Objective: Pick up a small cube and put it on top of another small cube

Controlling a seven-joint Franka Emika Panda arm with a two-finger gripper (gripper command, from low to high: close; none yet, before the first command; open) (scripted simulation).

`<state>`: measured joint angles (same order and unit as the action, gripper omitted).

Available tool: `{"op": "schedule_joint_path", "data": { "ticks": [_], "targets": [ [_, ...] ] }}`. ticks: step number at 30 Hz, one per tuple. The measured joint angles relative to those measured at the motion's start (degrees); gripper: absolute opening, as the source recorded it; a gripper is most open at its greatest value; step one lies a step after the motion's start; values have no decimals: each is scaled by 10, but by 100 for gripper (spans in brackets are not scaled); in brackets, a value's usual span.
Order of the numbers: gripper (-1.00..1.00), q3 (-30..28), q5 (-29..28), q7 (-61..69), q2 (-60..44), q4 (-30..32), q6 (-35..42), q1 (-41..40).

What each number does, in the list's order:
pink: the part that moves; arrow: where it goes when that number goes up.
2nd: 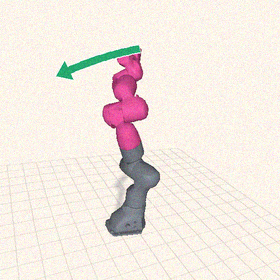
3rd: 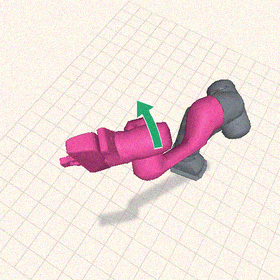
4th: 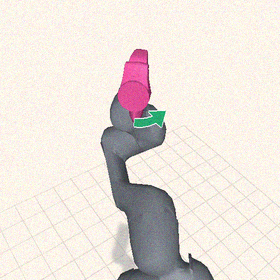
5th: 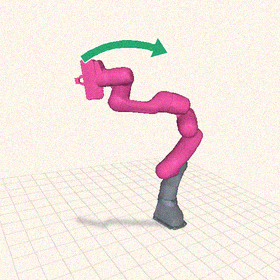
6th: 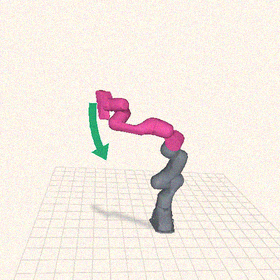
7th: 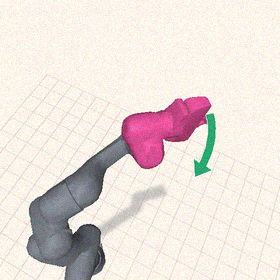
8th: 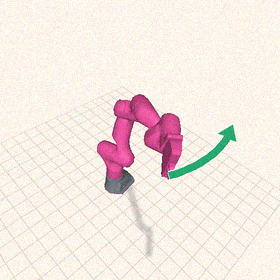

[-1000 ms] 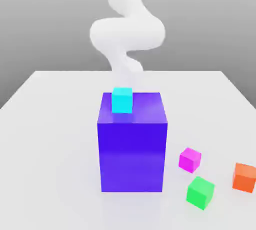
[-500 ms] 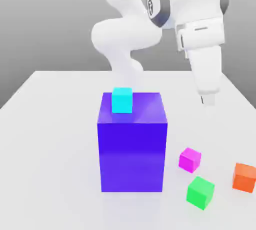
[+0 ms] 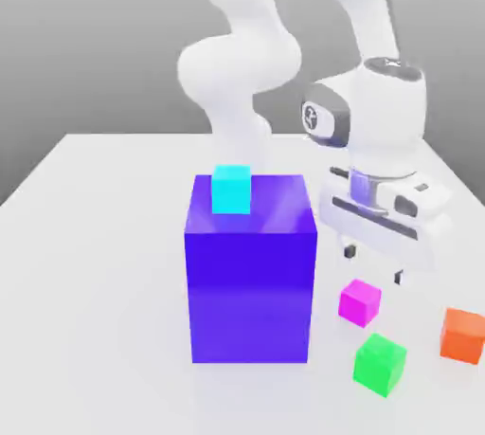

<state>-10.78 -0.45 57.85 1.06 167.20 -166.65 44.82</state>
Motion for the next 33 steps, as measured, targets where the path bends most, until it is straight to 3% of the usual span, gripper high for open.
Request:
{"op": "schedule_joint_path", "data": {
  "ticks": [8,9,18,25,33],
  "targets": [
    [0,91,92,78,-141,-23,-114,-67],
    [-100,101,94,79,-156,-25,-126,-76],
    [-100,88,87,76,-131,-22,-105,-65],
    [-100,44,6,15,-9,3,-6,-45],
    [-100,14,6,-92,-24,-138,121,-89]
  ]
}}
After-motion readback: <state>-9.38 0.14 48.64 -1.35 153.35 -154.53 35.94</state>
